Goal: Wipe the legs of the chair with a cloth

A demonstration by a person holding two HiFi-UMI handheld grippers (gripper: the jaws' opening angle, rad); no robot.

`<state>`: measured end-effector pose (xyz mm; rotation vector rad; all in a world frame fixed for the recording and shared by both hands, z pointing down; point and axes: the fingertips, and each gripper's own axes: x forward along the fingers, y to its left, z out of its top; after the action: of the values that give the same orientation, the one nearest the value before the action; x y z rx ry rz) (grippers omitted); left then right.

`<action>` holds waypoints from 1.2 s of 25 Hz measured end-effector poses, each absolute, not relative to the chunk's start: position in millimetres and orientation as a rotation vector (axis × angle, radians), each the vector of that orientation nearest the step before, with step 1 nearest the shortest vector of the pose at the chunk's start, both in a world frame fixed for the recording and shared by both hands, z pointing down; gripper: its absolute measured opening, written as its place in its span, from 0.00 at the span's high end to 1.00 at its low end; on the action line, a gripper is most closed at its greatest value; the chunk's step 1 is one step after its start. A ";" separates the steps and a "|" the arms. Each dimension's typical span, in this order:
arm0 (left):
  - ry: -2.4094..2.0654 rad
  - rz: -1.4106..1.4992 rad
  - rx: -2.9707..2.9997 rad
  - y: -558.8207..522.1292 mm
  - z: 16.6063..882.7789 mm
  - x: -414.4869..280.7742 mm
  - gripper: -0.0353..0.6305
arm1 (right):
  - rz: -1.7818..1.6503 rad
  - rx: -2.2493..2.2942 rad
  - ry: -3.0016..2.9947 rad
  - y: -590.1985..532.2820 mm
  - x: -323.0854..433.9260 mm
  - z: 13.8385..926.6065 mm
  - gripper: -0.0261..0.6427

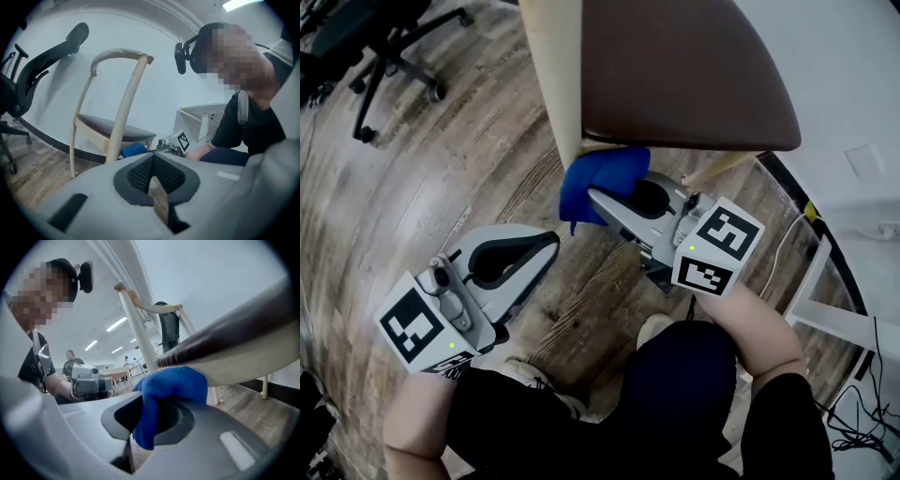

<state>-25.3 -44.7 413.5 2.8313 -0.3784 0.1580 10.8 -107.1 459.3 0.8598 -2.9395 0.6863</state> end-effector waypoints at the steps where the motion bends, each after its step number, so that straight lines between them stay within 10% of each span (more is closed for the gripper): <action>1: -0.378 0.161 2.830 -45.2 414.4 -24.9 0.95 | 0.694 0.881 -2.945 -107.8 17.8 455.2 0.87; 30: -0.374 0.211 2.796 -51.2 429.7 -7.2 0.95 | 1.010 1.767 -2.600 -133.7 279.7 494.1 0.87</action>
<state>-7.2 -51.2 429.7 2.7957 -0.3737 0.2112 279.7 -133.7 494.1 1.7666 -2.6000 1.0102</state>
